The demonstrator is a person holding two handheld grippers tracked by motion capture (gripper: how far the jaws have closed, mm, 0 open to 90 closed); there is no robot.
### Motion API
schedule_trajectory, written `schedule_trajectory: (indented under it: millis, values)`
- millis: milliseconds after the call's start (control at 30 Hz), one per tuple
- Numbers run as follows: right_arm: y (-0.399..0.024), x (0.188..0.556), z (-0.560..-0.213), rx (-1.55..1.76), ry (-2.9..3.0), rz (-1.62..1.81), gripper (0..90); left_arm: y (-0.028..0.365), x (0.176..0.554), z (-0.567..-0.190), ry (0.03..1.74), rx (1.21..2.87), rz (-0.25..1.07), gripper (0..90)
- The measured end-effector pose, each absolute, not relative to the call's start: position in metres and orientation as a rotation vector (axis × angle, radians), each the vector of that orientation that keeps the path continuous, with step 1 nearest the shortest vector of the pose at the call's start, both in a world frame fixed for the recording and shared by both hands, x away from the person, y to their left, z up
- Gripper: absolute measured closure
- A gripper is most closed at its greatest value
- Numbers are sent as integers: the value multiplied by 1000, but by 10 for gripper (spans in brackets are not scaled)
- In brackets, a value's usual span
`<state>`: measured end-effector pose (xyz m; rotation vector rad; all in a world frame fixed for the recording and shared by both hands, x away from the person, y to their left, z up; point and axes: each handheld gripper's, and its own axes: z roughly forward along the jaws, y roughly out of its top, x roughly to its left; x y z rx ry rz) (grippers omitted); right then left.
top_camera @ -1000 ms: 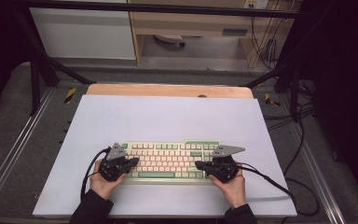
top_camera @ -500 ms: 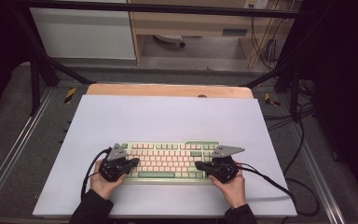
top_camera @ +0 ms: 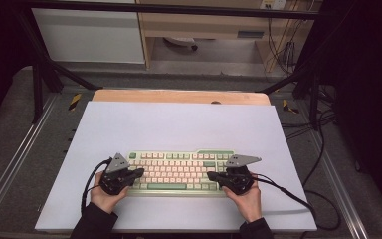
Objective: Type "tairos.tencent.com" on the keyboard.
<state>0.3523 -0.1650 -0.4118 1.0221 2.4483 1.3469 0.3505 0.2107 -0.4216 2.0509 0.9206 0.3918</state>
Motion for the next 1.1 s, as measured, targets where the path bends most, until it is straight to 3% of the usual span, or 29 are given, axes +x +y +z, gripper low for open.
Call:
schedule_trajectory:
  millis: [1100]
  values:
    - [-109, 365, -418, 947, 2546, 1285, 900, 230, 345, -418, 944, 2020, 392, 900]
